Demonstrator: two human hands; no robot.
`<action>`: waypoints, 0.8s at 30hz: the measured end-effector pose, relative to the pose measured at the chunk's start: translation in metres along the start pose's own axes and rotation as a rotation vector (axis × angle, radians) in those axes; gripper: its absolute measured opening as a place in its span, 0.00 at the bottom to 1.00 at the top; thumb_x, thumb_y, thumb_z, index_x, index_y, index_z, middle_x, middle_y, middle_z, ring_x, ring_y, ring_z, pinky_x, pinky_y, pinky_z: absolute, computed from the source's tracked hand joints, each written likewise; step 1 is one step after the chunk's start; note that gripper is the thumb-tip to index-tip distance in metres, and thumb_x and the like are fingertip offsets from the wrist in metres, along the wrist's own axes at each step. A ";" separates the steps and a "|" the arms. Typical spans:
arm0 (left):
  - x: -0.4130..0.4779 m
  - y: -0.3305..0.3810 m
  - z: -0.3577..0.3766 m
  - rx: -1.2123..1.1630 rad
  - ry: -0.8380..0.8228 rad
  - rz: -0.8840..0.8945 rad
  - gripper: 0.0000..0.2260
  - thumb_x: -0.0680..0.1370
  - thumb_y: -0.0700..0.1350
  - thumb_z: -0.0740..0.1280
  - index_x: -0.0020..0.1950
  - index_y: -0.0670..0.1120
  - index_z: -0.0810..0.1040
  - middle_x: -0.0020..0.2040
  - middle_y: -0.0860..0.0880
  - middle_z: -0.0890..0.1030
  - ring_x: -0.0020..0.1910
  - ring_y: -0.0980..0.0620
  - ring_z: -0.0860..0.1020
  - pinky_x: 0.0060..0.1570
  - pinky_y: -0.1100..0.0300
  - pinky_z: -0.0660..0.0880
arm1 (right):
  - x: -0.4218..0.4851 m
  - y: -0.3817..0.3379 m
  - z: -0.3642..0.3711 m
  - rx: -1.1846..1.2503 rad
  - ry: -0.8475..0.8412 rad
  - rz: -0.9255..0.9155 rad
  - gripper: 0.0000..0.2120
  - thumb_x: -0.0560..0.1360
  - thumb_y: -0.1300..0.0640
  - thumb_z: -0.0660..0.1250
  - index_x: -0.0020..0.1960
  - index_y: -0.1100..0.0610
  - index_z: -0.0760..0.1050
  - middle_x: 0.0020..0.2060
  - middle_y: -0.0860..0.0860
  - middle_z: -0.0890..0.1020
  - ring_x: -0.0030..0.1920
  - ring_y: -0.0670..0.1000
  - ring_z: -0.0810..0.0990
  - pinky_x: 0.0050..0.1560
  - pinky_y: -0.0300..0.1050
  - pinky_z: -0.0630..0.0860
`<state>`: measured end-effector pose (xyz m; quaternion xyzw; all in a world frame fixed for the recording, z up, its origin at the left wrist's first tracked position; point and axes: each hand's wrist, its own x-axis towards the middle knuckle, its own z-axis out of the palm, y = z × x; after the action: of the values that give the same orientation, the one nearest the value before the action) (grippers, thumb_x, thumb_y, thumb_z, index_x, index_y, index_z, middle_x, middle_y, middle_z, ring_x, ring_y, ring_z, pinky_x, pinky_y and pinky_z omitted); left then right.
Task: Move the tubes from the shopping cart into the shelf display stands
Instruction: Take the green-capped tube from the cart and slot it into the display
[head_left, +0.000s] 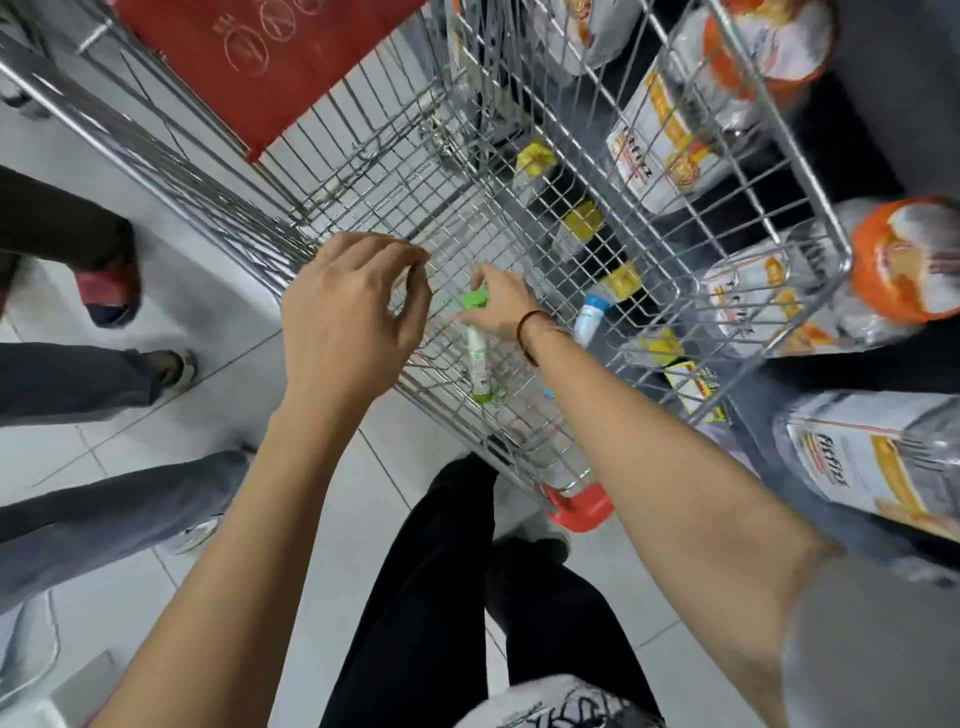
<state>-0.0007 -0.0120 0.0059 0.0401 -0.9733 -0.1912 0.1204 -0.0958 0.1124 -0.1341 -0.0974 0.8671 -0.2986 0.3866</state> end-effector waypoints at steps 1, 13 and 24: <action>0.000 0.000 0.000 0.002 -0.003 -0.003 0.09 0.76 0.44 0.62 0.48 0.44 0.81 0.44 0.47 0.83 0.46 0.46 0.77 0.39 0.57 0.70 | -0.007 0.002 -0.008 -0.026 -0.011 0.012 0.14 0.69 0.58 0.71 0.51 0.57 0.70 0.55 0.57 0.75 0.55 0.57 0.75 0.52 0.49 0.74; -0.001 0.005 -0.007 0.005 -0.011 0.016 0.06 0.75 0.40 0.65 0.48 0.40 0.80 0.43 0.42 0.83 0.45 0.41 0.78 0.37 0.51 0.74 | -0.116 0.009 -0.082 0.090 0.110 0.032 0.20 0.69 0.60 0.73 0.60 0.56 0.76 0.66 0.56 0.74 0.67 0.57 0.71 0.70 0.50 0.66; 0.025 0.121 -0.028 -0.177 -0.007 0.256 0.07 0.76 0.37 0.65 0.51 0.38 0.80 0.47 0.39 0.83 0.44 0.41 0.79 0.41 0.53 0.73 | -0.285 -0.004 -0.201 0.015 0.579 -0.071 0.16 0.68 0.58 0.74 0.55 0.54 0.79 0.49 0.50 0.80 0.47 0.49 0.75 0.54 0.39 0.70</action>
<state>-0.0222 0.0869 0.0825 -0.0956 -0.9502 -0.2596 0.1433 -0.0483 0.3120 0.1473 -0.0356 0.9352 -0.3337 0.1129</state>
